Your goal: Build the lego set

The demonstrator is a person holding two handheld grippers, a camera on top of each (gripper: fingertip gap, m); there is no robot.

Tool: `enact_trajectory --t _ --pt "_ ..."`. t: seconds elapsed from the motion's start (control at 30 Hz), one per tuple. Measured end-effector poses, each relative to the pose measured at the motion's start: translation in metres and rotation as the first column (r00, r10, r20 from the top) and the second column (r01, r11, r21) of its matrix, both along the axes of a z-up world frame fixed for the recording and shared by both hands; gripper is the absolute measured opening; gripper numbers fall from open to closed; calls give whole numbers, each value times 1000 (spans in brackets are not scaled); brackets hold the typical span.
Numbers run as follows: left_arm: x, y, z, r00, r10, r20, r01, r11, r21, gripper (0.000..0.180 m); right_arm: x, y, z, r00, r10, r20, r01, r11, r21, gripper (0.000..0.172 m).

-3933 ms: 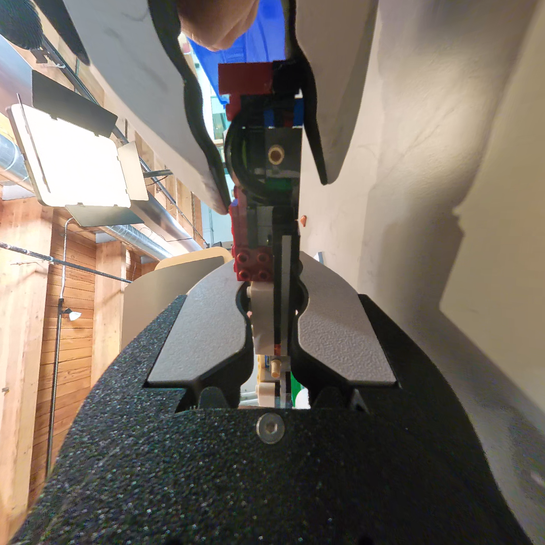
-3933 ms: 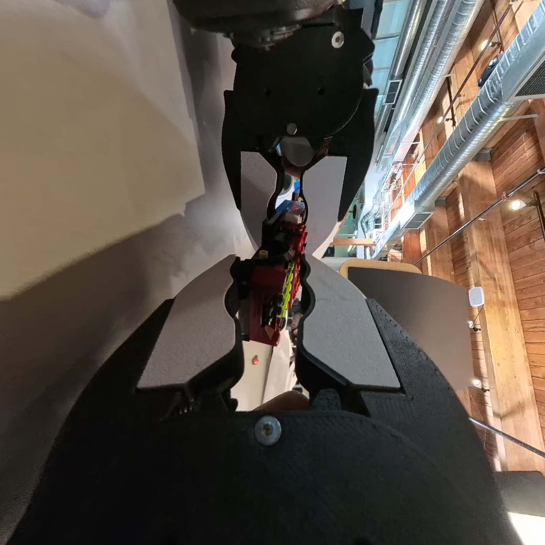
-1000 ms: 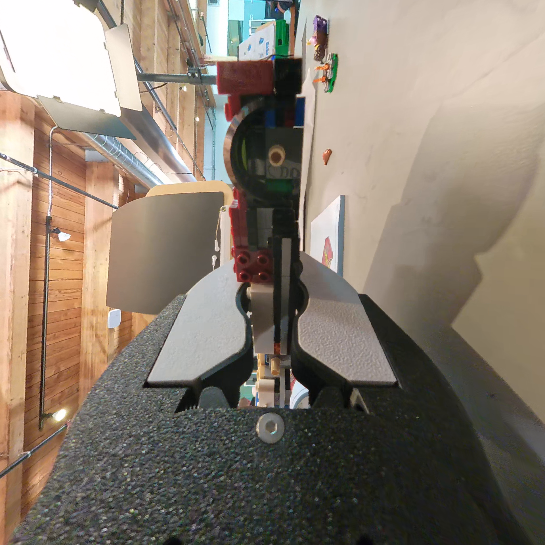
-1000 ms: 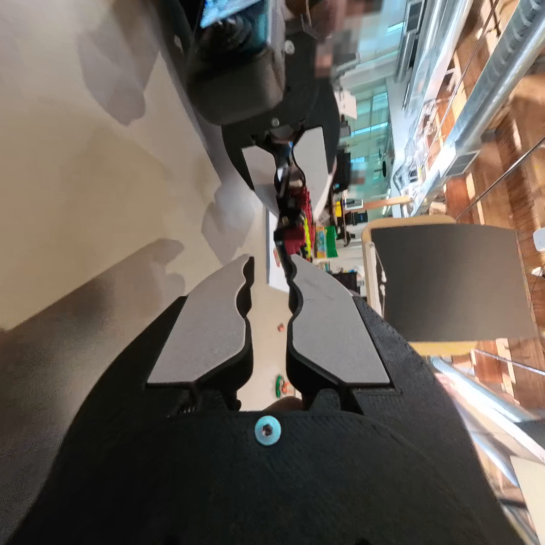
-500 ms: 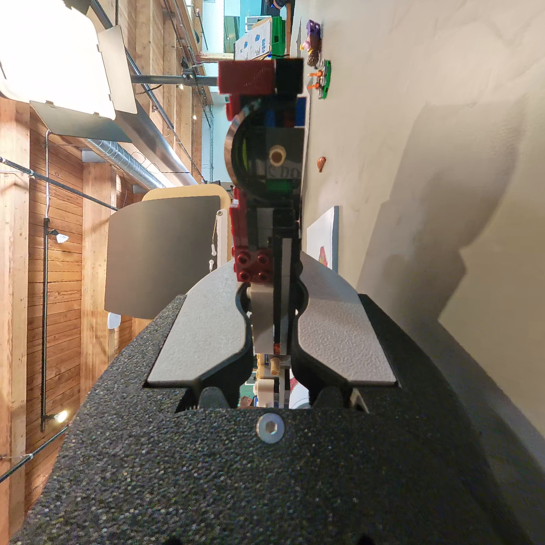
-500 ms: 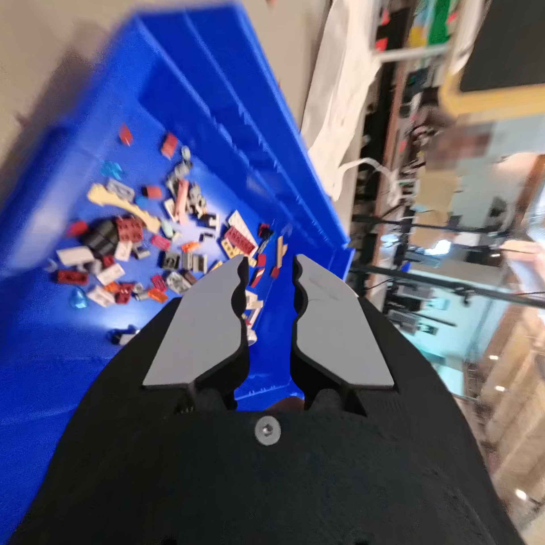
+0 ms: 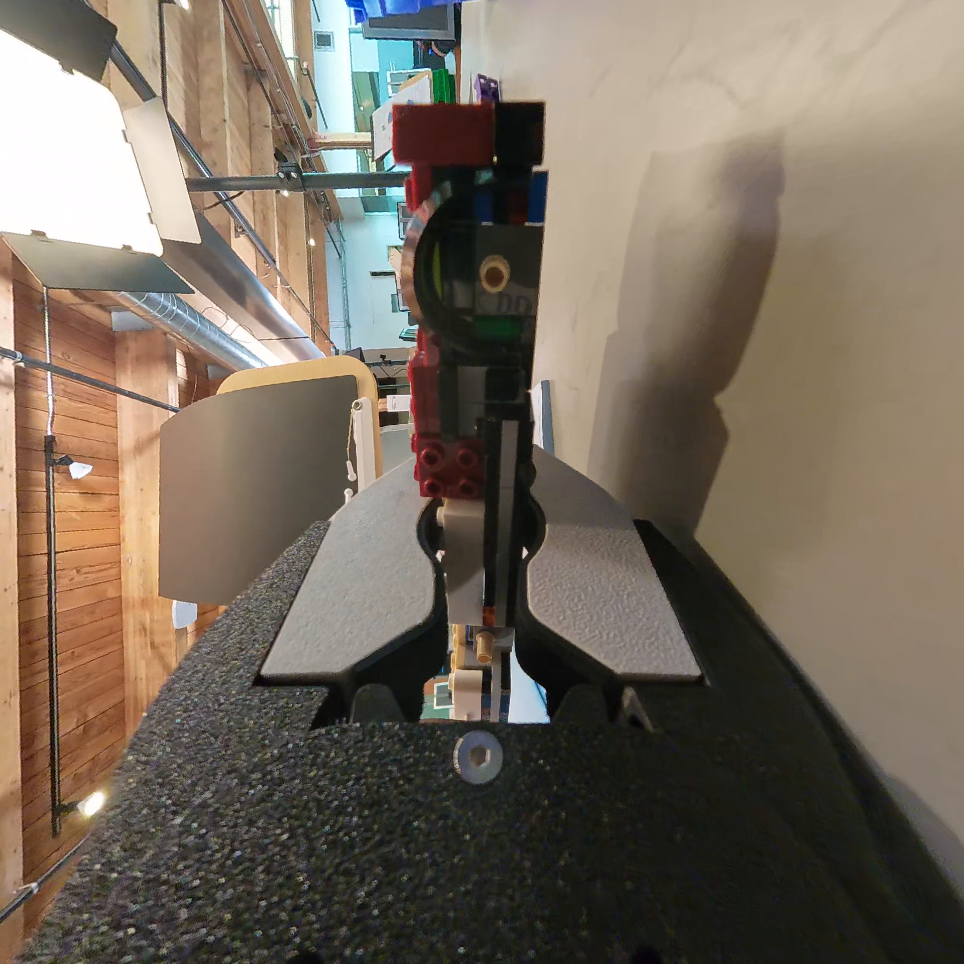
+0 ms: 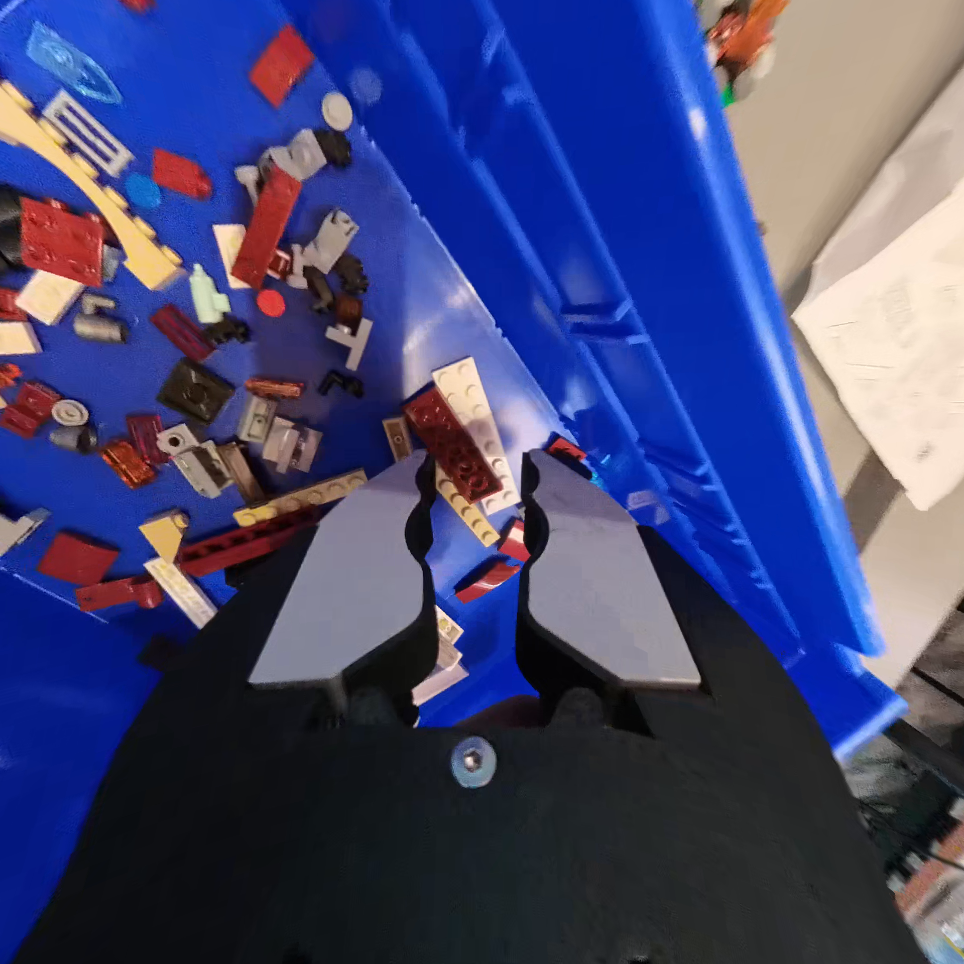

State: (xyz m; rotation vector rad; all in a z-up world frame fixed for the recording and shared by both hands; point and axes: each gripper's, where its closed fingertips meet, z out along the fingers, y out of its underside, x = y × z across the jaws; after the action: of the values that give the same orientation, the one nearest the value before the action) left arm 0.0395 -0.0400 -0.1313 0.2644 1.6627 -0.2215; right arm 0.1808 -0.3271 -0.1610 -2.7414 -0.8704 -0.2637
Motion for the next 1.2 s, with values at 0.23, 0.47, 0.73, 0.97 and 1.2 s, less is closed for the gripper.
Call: enact_trajectory --t 0.23,0.47,0.73,0.97,1.2 --pt "0 2 1 1000 2 -2 -2 1000 -16 26 1 -5 -14 998 -26 -49 21 996 -90 20" --pt "-5 -3 9 1000 -19 14 19 1000 -24 26 -5 -6 -3 998 -44 55 44 999 -5 19" --pt "-15 -10 13 998 -64 7 64 998 -26 25 -41 6 66 947 -114 299 62 982 179 18" --pt "-19 -17 13 995 -96 -17 95 995 -29 25 -132 72 124 890 -105 443 -57 940 337 18" --pt "-24 -15 10 989 -139 -57 136 990 -43 25 -209 182 109 960 -131 249 -58 773 631 18"
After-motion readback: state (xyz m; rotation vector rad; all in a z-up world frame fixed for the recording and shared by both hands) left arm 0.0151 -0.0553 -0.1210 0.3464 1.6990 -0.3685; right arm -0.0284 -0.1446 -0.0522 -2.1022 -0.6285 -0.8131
